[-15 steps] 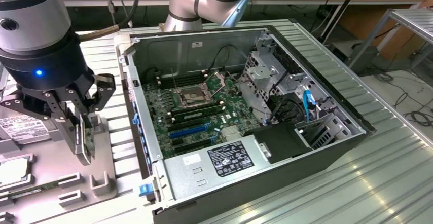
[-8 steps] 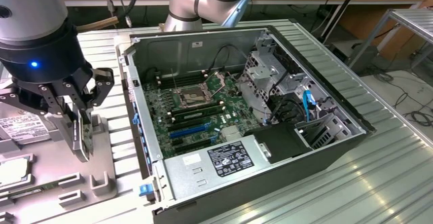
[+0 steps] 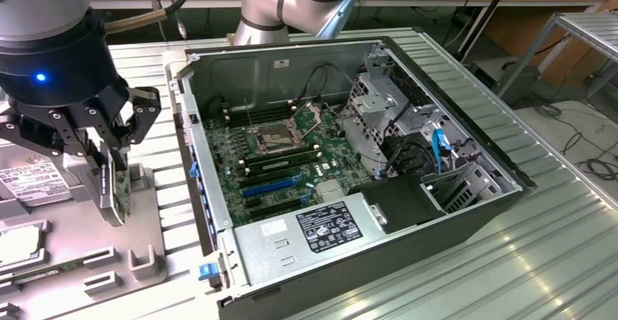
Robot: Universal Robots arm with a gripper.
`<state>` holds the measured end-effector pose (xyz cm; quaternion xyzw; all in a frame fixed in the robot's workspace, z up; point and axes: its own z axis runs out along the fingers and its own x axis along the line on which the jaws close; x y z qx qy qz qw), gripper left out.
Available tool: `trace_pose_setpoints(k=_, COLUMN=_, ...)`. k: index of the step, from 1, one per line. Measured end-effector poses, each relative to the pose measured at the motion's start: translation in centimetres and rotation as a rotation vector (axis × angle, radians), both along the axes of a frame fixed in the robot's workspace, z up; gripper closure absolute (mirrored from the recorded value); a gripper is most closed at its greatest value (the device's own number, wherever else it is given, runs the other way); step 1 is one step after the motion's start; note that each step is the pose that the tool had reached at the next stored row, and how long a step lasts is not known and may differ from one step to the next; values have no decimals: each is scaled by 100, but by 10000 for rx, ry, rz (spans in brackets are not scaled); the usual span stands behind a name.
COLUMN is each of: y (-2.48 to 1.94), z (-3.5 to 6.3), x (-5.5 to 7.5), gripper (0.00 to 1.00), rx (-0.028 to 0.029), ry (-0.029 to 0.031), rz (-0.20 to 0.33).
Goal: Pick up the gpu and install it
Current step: 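Pick up the gpu and move the gpu toward the slot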
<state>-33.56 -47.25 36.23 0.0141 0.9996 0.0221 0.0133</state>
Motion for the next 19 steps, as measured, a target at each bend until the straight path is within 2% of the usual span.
trace_pose_setpoints(k=11, y=0, z=150, x=0, gripper=73, rx=1, ry=-1, rz=0)
trace_pose_setpoints(k=14, y=0, z=238, x=0, gripper=73, rx=1, ry=-1, rz=1)
trace_pose_setpoints(k=19, y=0, z=315, x=0, gripper=73, rx=0, ry=0, rz=0)
